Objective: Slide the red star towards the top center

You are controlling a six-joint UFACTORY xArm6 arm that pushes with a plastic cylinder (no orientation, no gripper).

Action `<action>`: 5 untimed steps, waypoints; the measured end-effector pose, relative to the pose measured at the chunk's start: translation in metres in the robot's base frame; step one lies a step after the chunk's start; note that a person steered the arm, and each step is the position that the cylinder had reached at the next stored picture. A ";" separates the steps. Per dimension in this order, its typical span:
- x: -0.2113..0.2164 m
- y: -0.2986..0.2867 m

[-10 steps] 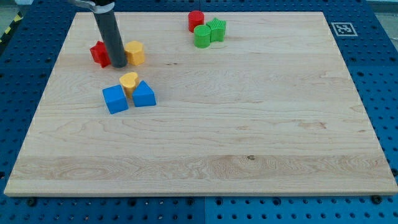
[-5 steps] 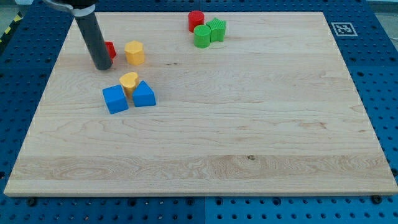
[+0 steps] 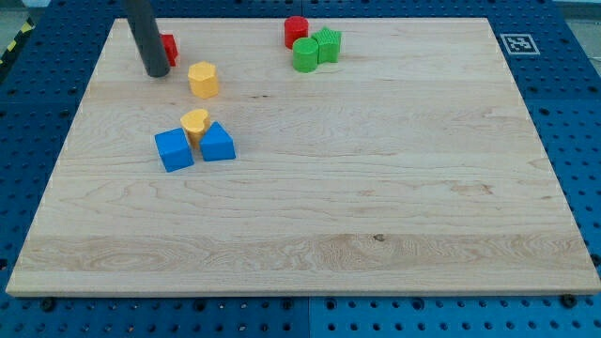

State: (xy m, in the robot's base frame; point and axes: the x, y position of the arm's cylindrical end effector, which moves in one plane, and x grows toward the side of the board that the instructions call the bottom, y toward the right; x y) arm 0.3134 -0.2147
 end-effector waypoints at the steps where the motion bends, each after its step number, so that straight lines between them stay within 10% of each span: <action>1: -0.006 -0.039; 5: -0.037 -0.004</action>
